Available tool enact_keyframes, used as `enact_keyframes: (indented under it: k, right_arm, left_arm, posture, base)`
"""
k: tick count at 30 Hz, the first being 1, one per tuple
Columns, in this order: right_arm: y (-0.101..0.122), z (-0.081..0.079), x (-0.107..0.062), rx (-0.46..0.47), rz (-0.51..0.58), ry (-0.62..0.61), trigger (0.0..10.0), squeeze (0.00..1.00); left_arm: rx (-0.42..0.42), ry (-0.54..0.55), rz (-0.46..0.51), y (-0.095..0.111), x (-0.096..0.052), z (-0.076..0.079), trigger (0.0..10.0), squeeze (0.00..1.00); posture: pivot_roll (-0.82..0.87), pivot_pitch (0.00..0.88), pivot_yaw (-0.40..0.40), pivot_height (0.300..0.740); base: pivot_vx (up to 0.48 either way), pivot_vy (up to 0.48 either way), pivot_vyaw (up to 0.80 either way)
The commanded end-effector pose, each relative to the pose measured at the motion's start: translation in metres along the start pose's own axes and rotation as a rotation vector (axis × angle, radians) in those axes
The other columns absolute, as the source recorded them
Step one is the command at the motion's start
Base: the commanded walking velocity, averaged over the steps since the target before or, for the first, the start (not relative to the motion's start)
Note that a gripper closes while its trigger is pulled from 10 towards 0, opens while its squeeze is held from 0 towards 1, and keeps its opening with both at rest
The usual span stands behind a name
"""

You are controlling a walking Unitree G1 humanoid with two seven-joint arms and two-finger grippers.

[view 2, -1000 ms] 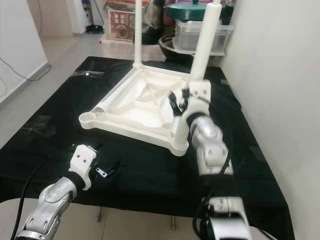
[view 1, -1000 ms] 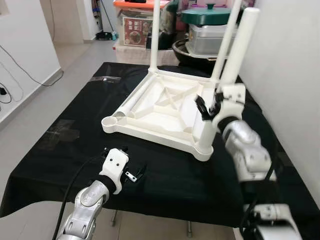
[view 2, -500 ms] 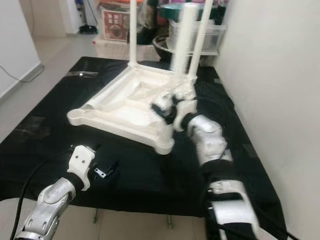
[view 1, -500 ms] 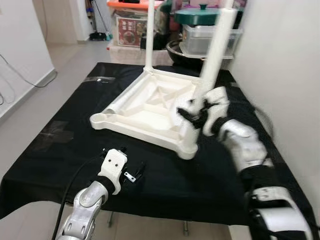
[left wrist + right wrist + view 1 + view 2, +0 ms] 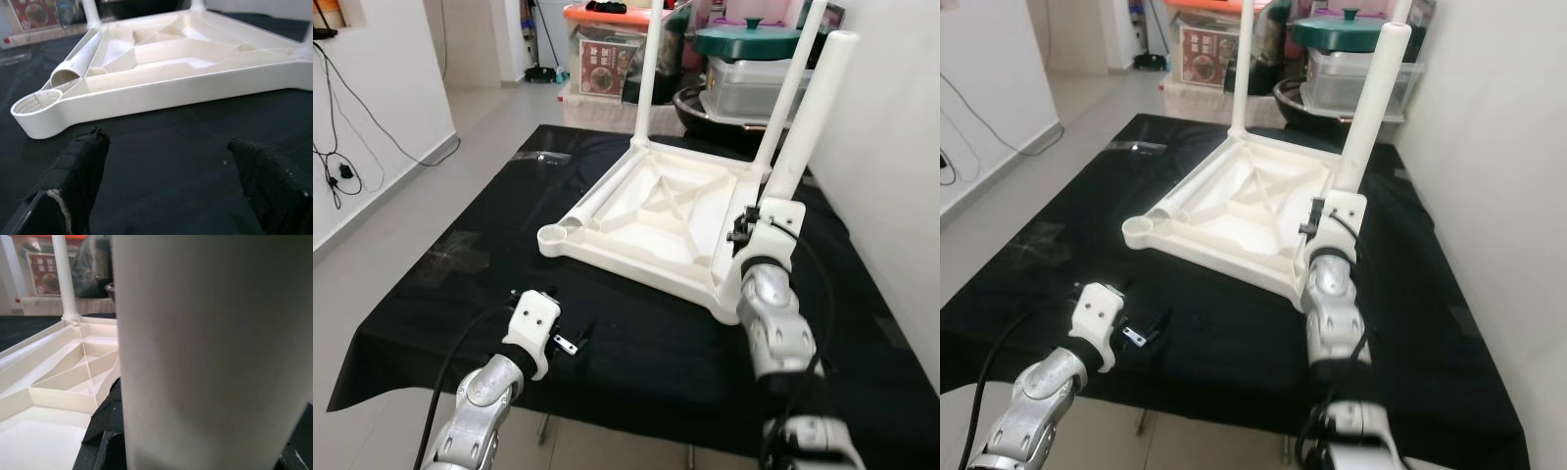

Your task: Building children table

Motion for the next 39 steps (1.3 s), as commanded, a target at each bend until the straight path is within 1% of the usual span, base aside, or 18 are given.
enact_keyframes:
  k: [1, 8, 9, 13, 17, 18, 21, 26, 27, 28, 29, 30, 31, 34, 36, 37, 38, 39]
  right_arm:
    - [-0.046, 0.011, -0.014, -0.129, -0.205, -0.037, 10.0, 0.0]
    - [-0.024, -0.004, -0.001, -0.052, -0.132, 0.087, 10.0, 0.0]
    - [-0.007, 0.007, 0.018, -0.039, -0.087, 0.073, 10.0, 1.0]
    - [0.018, 0.02, 0.042, -0.096, -0.043, 0.089, 10.0, 1.0]
    - [0.025, 0.022, 0.046, -0.118, -0.04, 0.106, 10.0, 1.0]
    - [0.028, 0.021, 0.053, -0.124, -0.051, 0.189, 10.0, 0.0]
    - [0.028, 0.012, 0.06, -0.03, -0.074, 0.525, 10.0, 0.0]
    - [0.021, -0.004, 0.052, -0.014, -0.072, 0.716, 10.0, 0.0]
    - [0.016, -0.015, 0.045, -0.009, -0.08, 0.802, 3.7, 0.0]
    - [0.016, -0.015, 0.045, -0.009, -0.08, 0.802, 3.7, 0.0]
    - [0.01, -0.027, 0.036, -0.007, -0.084, 0.89, 1.0, 0.0]
    - [0.01, -0.027, 0.036, -0.007, -0.084, 0.89, 1.0, 0.0]
    - [0.007, -0.037, 0.03, 0.001, -0.083, 0.95, 0.0, 0.0]
    - [0.006, -0.041, 0.028, 0.021, -0.073, 0.953, 0.0, 0.0]
    - [-0.002, -0.03, 0.043, 0.049, -0.088, 0.681, 0.0, 0.0]
    - [-0.002, -0.03, 0.043, 0.049, -0.088, 0.681, 0.0, 0.0]
    - [-0.011, -0.014, 0.052, 0.083, -0.132, 0.45, 0.0, 0.0]
    - [-0.011, -0.014, 0.052, 0.083, -0.132, 0.45, 0.0, 0.0]
  left_arm:
    - [-0.003, -0.012, -0.01, -0.003, -0.001, 0.001, 10.0, 0.0]
    - [-0.006, -0.028, 0.006, 0.002, 0.006, 0.006, 10.0, 0.0]
    - [-0.001, -0.029, 0.016, 0.006, 0.009, 0.005, 10.0, 0.0]
    - [0.0, 0.0, 0.014, 0.004, 0.004, -0.002, 10.0, 0.0]
    - [0.0, 0.006, 0.01, 0.002, 0.001, -0.004, 10.0, 0.0]
    - [-0.002, 0.008, 0.004, 0.0, 0.0, -0.003, 10.0, 0.0]
    - [-0.006, 0.001, 0.007, 0.001, 0.004, 0.004, 10.0, 0.0]
    - [-0.002, -0.001, 0.016, 0.004, 0.005, 0.002, 10.0, 0.0]
    - [0.001, 0.004, 0.016, 0.004, 0.004, -0.001, 10.0, 0.0]
    - [0.001, 0.004, 0.016, 0.004, 0.004, -0.001, 10.0, 0.0]
    - [0.005, 0.006, 0.012, 0.003, 0.003, -0.003, 10.0, 0.0]
    - [0.005, 0.006, 0.012, 0.003, 0.003, -0.003, 10.0, 0.0]
    - [0.008, 0.007, 0.011, 0.003, 0.003, -0.003, 10.0, 0.0]
    - [0.008, 0.006, 0.012, 0.004, 0.003, -0.003, 10.0, 0.0]
    - [0.007, 0.003, 0.016, 0.005, 0.004, 0.0, 10.0, 0.0]
    - [0.007, 0.003, 0.016, 0.005, 0.004, 0.0, 10.0, 0.0]
    - [0.005, 0.003, 0.017, 0.005, 0.003, 0.0, 10.0, 0.0]
    - [0.005, 0.003, 0.017, 0.005, 0.003, 0.0, 10.0, 0.0]
  posture:
    - [0.0, 0.0, -0.076, 0.74]
    - [0.0, 0.0, -0.071, 0.74]
    - [0.02, 0.0, -0.088, 0.74]
    - [0.02, 0.0, -0.101, 0.74]
    - [0.02, 0.0, -0.101, 0.74]
    - [0.02, 0.0, -0.102, 0.74]
    - [0.04, 0.0, -0.105, 0.74]
    - [0.05, 0.0, -0.11, 0.74]
    - [0.05, 0.0, -0.106, 0.74]
    - [0.05, 0.0, -0.106, 0.74]
    - [0.04, 0.0, -0.105, 0.74]
    - [0.04, 0.0, -0.105, 0.74]
    - [0.05, 0.0, -0.107, 0.74]
    - [0.05, 0.0, -0.105, 0.74]
    - [0.05, 0.0, -0.104, 0.74]
    - [0.05, 0.0, -0.104, 0.74]
    - [0.05, 0.0, -0.099, 0.74]
    - [0.05, 0.0, -0.099, 0.74]
  base:
    - [0.0, 0.0, 0.0]
    - [0.0, 0.0, 0.0]
    - [0.0, 0.0, 0.0]
    - [0.0, 0.0, 0.0]
    - [0.0, 0.0, 0.0]
    - [0.0, 0.0, 0.0]
    - [0.0, 0.0, 0.0]
    - [0.0, 0.0, 0.0]
    - [0.0, 0.0, 0.0]
    - [0.0, 0.0, 0.0]
    - [0.0, 0.0, 0.0]
    - [0.0, 0.0, 0.0]
    - [0.0, 0.0, 0.0]
    - [0.0, 0.0, 0.0]
    - [0.0, 0.0, 0.0]
    - [0.0, 0.0, 0.0]
    - [0.0, 0.0, 0.0]
    - [0.0, 0.0, 0.0]
Point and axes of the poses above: a point about 5 cm out from each wrist's last joint towards the gripper, its own x axis pointing out of the wrist towards the gripper, its own y axis along the axis of the wrist's last joint, z = x × y, the point moved 2 cm from there along x, pointing out of the wrist towards the gripper, and after that the axes turned 1 degree about x, right-handed, at the moved point
